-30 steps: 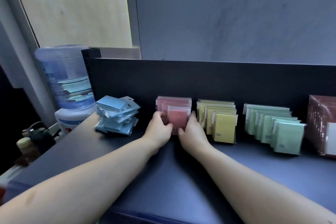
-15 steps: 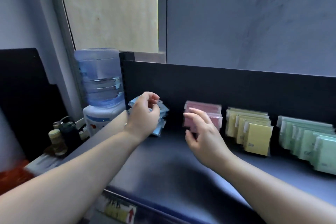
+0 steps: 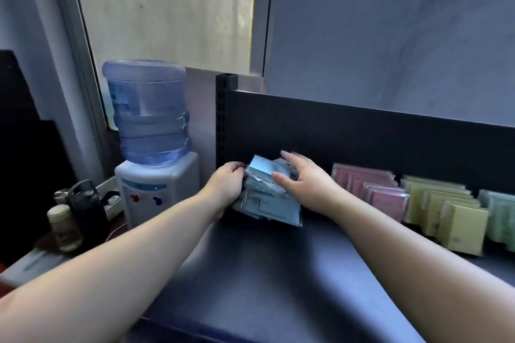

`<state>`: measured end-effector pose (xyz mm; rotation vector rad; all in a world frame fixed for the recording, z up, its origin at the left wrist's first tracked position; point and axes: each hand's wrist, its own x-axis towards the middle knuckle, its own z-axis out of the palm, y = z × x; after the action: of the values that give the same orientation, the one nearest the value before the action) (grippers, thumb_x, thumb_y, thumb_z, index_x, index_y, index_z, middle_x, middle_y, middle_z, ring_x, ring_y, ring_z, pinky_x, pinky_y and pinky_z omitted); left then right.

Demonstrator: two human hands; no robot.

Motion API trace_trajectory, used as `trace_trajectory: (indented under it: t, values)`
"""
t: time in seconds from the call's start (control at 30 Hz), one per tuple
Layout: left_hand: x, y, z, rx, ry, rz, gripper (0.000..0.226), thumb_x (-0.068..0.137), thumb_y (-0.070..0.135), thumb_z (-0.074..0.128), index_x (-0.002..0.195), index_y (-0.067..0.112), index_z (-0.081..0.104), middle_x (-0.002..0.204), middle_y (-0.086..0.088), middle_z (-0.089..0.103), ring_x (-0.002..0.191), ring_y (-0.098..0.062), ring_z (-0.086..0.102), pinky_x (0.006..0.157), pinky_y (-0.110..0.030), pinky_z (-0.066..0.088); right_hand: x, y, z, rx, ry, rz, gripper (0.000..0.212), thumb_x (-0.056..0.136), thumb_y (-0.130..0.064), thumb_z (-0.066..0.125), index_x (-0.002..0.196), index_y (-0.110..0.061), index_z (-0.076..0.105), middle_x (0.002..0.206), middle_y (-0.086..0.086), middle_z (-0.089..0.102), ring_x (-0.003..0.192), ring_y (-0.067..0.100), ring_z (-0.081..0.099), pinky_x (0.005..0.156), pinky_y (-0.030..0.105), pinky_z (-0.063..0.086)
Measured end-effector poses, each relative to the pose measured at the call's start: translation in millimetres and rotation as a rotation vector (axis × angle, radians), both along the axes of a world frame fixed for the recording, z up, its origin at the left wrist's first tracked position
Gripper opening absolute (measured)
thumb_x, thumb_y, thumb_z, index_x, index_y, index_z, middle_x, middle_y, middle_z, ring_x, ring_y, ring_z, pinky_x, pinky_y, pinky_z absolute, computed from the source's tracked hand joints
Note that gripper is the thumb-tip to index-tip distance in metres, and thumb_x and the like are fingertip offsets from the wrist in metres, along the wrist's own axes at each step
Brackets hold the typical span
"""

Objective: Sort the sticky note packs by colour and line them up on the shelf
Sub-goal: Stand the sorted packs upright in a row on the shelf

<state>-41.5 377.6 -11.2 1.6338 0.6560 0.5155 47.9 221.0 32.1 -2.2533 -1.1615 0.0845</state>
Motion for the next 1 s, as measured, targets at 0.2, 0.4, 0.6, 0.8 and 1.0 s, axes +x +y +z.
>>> trace_trajectory:
  t: [0.2, 0.4, 0.6, 0.8, 1.0]
  values:
    - [1.0, 12.7, -4.6, 0.01, 0.016, -0.135, 0.024, 0.091, 0.039, 0.047, 0.112, 0.032, 0.057, 0.112, -0.002, 0.066, 0.104, -0.019, 0.062, 0.096, -0.043, 0.049, -9.0, 9.2, -7.8, 0.026, -0.02, -0.09, 0.057, 0.077, -0.047, 0.071, 0.13, -0.033, 0.053, 0.122, -0.007, 0.052, 0.111, 0.012, 0.053, 0.096, 0.024, 0.04]
    - [8.6, 11.1, -4.4, 0.005, -0.027, -0.26, 0.045, 0.097, 0.044, 0.044, 0.139, 0.033, 0.035, 0.128, 0.011, 0.05, 0.103, -0.005, 0.05, 0.092, -0.007, 0.035, -22.9, -18.4, -15.6, 0.039, 0.014, -0.086, 0.057, 0.072, -0.041, 0.077, 0.124, -0.039, 0.055, 0.112, -0.011, 0.051, 0.102, 0.01, 0.055, 0.094, 0.025, 0.043]
    - [15.0, 12.0, -4.6, -0.117, -0.063, -0.354, 0.057, 0.091, 0.031, 0.058, 0.142, 0.029, 0.033, 0.11, 0.004, 0.062, 0.094, -0.019, 0.067, 0.079, -0.034, 0.056, -36.6, -48.4, -20.6, -0.047, 0.062, -0.075, 0.064, 0.074, -0.032, 0.077, 0.13, -0.043, 0.048, 0.118, -0.019, 0.048, 0.11, -0.004, 0.048, 0.096, 0.014, 0.038]
    - [8.9, 10.4, -4.2, 0.02, -0.001, -0.453, 0.053, 0.089, 0.026, 0.061, 0.137, 0.021, 0.04, 0.111, 0.004, 0.061, 0.098, -0.019, 0.065, 0.089, -0.037, 0.053, -45.3, -78.0, -19.8, -0.064, 0.206, -0.114, 0.06, 0.072, -0.031, 0.077, 0.126, -0.039, 0.052, 0.123, -0.021, 0.054, 0.112, -0.008, 0.05, 0.096, 0.012, 0.038]
    - [-8.8, -1.7, -1.6, 0.249, 0.105, -0.528, 0.06, 0.069, 0.049, 0.065, 0.121, 0.025, 0.046, 0.119, 0.005, 0.056, 0.106, -0.011, 0.057, 0.089, -0.029, 0.048, -49.4, -100.2, -16.8, 0.132, 0.374, -0.142, 0.046, 0.07, -0.028, 0.072, 0.113, -0.035, 0.059, 0.107, -0.007, 0.069, 0.098, 0.008, 0.066, 0.087, 0.023, 0.051]
